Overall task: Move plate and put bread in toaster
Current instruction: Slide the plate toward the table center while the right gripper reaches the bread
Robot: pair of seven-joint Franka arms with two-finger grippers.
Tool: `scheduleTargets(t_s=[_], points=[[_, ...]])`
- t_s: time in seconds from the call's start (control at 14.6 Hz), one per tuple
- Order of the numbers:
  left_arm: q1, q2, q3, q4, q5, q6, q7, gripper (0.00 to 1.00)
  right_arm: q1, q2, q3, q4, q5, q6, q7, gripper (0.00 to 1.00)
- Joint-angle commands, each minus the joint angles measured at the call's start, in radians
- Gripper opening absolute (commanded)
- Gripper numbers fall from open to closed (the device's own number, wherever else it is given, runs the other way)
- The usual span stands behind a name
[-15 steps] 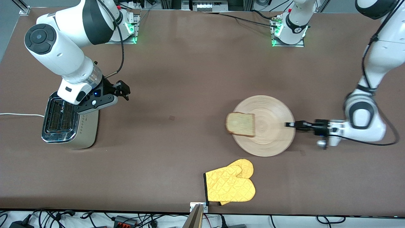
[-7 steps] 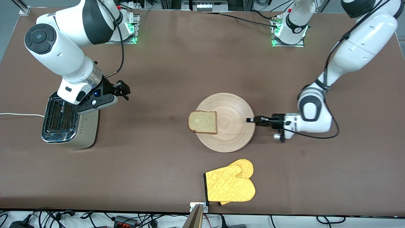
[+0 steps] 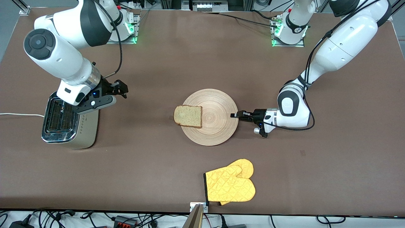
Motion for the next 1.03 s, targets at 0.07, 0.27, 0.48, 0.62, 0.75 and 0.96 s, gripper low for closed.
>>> scheduleTargets(t_s=[0.07,0.27,0.48,0.62,0.75,0.96], points=[[0.053,-0.008,-0.010,-0.010,-0.036,-0.020,0.059,1.00,0.005,0.109,0.005,0.010,0.048,0.058,-0.002,1.00],[0.122,-0.033,-0.009,-0.002,-0.030,-0.090,0.073,1.00,0.010,0.168,0.006,0.010,0.149,0.118,-0.002,1.00],[0.211,-0.070,0.001,0.010,0.019,-0.205,0.099,1.00,0.025,0.241,0.009,0.010,0.203,0.209,0.083,1.00],[0.277,-0.082,-0.002,0.055,0.204,-0.256,0.080,1.00,0.063,0.281,0.011,0.008,0.248,0.263,0.153,1.00],[0.327,-0.082,0.010,0.105,0.327,-0.345,0.070,1.00,0.091,0.320,0.011,0.008,0.336,0.313,0.203,1.00],[0.366,-0.082,0.024,0.197,0.545,-0.466,-0.007,1.00,0.146,0.357,0.009,0.010,0.453,0.388,0.206,1.00]])
